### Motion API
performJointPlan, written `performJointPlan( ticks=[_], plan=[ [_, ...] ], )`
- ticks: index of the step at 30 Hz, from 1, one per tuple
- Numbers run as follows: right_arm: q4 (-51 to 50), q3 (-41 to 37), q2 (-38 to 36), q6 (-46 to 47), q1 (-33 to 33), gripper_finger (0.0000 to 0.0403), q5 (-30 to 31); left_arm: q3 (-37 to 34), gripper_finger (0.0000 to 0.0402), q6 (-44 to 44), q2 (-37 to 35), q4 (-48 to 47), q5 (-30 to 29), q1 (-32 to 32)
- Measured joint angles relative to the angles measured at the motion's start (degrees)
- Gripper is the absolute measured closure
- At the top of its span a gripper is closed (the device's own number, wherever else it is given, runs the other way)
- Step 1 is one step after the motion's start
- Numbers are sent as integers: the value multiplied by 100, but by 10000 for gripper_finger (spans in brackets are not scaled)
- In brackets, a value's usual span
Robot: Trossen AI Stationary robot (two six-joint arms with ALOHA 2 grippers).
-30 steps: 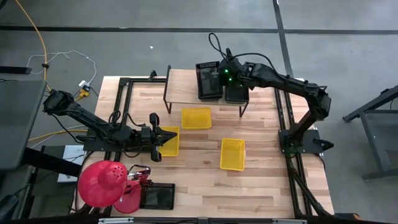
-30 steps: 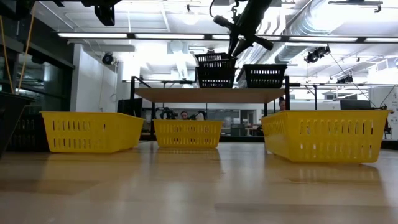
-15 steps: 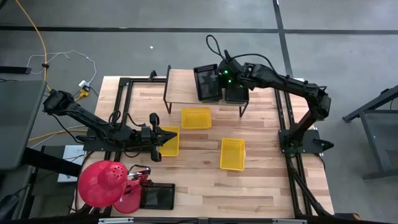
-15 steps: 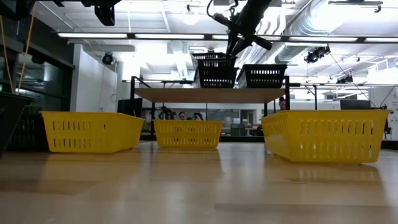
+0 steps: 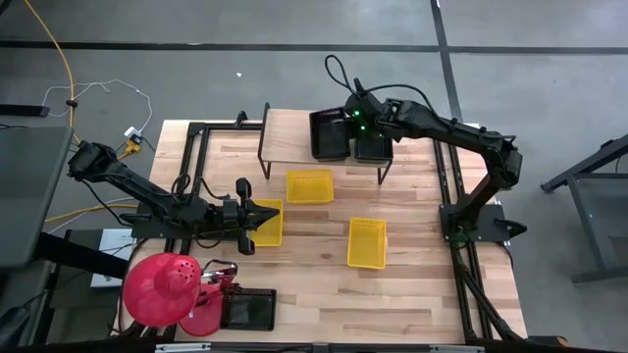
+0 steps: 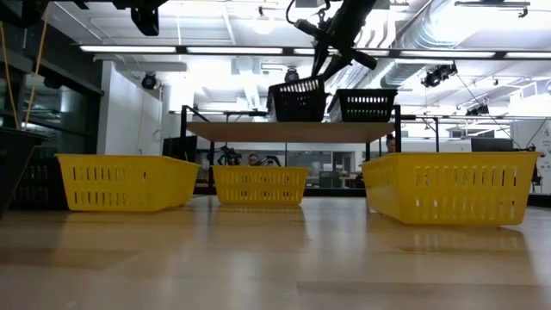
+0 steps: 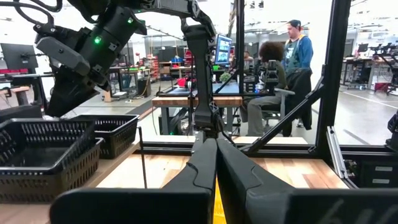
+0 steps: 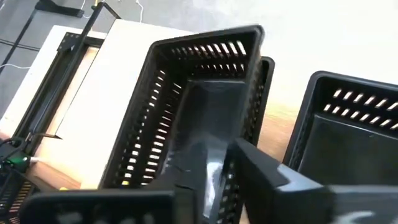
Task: Stack baskets on shelf by color
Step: Stack the black bin on the black bin on the shelf
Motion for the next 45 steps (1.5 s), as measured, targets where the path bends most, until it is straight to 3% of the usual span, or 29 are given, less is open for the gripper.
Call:
performJointPlan(
  ticks=[7,14,20,28,32,37,41,45],
  plan=[
    [1,0,-2,-307,0,250,17,0,401,4,-1,0,0,0],
    [-290,0,-190,-1277,-3,238,-307,0,401,4,-1,-16,0,0],
    [-1017,0,-652,-1859,509,275,307,0,401,17,0,-48,0,0],
    [-1641,-114,-806,-1905,1666,394,1164,0,401,-129,-2,-64,0,2],
    [-1552,-769,-996,-1887,2162,385,1305,0,402,-131,-2,-200,1,1],
    [-972,-2226,-1734,-1497,2671,400,1303,0,402,-130,-2,-221,0,0],
    [165,-3556,-2721,-1347,3165,400,1355,0,402,-13,-41,-245,-6,2],
    [2305,-4909,-3715,-1948,3676,401,1505,0,402,2,-150,-450,-11,1]
  ],
)
